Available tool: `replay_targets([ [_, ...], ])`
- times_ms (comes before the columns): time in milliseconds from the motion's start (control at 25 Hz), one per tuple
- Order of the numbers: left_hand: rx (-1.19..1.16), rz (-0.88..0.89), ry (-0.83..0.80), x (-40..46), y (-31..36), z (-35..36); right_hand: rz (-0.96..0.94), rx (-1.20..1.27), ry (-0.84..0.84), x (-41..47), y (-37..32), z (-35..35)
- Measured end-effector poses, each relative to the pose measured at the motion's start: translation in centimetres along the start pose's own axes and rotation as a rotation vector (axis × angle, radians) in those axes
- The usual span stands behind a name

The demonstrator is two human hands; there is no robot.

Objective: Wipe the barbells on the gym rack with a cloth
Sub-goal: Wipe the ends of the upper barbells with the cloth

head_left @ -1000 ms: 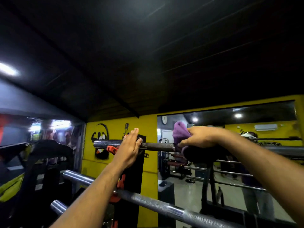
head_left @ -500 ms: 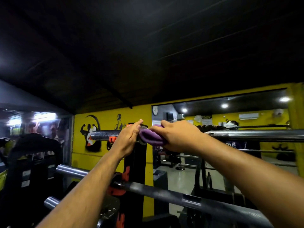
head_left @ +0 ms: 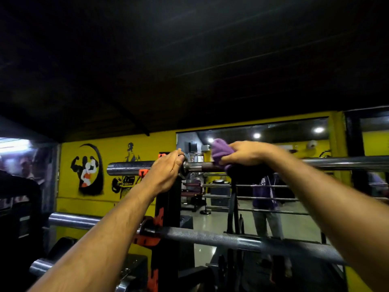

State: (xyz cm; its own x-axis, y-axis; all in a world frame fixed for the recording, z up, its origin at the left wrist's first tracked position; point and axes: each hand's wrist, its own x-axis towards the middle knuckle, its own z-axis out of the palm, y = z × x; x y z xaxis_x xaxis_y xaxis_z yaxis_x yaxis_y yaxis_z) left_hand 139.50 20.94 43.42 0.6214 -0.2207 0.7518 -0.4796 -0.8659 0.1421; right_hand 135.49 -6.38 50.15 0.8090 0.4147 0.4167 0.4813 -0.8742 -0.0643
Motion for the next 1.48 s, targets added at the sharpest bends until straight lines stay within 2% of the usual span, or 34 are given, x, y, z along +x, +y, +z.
replay_targets([
  [120,0.019,0.030,-0.083,0.3,-0.2,-0.6,-0.155,-0.443,0.304,2.0,-3.0,4.5],
  [200,-0.001,0.043,-0.093,0.1,0.1,-0.9,-0.277,-0.595,0.493,0.9,-2.6,6.5],
  [280,0.001,0.040,-0.079,-0.1,0.1,-1.0,-0.344,-0.657,0.577,-1.6,-0.5,6.9],
  [400,-0.014,0.044,-0.071,0.0,-0.2,-0.8,-0.221,-0.593,0.613,-5.5,3.7,4.7],
  [520,-0.029,0.056,-0.068,0.0,-0.1,-0.6,-0.083,-0.265,0.623,-7.1,5.4,3.5],
  [560,-0.031,0.055,-0.064,0.0,-0.2,-0.6,-0.085,-0.162,0.666,-7.1,4.8,3.9],
  [640,-0.028,0.052,-0.070,0.0,-0.4,-0.6,-0.116,-0.144,0.754,-7.6,3.4,6.5],
  [720,-0.025,0.056,-0.077,-0.1,-0.5,-0.6,-0.233,-0.199,0.712,-9.0,3.2,9.7],
  [800,-0.037,0.055,-0.077,-0.2,-0.2,-0.7,-0.258,0.000,0.729,-11.1,2.6,12.5],
  [840,-0.037,0.051,-0.079,-0.2,0.0,-0.8,-0.181,0.239,0.805,-12.2,1.8,13.6],
  [880,-0.033,0.049,-0.077,-0.2,0.1,-0.9,-0.045,0.557,0.931,-12.8,1.0,14.4],
  [920,-0.029,0.049,-0.074,-0.3,0.2,-1.0,0.168,0.902,1.090,-12.7,0.4,14.8],
  [1000,-0.021,0.046,-0.078,-0.4,0.3,-0.9,0.589,1.497,1.255,-12.2,-0.3,13.6],
  [1080,-0.012,0.036,-0.110,-0.3,0.1,-0.9,0.674,1.862,1.301,-11.1,-1.1,11.3],
  [1160,-0.007,0.014,-0.192,0.0,0.2,-1.9,0.636,1.961,1.301,-9.2,-2.1,9.1],
  [1280,0.117,0.048,-0.303,0.2,0.2,-4.0,0.633,1.920,1.307,-6.0,-3.6,7.2],
  [1400,0.265,0.054,-0.222,-1.1,-1.0,-4.0,0.625,1.895,1.379,-4.0,-4.6,7.3],
  [1480,0.292,0.037,-0.164,-1.5,-1.8,-3.2,0.613,1.906,1.300,-2.7,-6.3,8.6],
])
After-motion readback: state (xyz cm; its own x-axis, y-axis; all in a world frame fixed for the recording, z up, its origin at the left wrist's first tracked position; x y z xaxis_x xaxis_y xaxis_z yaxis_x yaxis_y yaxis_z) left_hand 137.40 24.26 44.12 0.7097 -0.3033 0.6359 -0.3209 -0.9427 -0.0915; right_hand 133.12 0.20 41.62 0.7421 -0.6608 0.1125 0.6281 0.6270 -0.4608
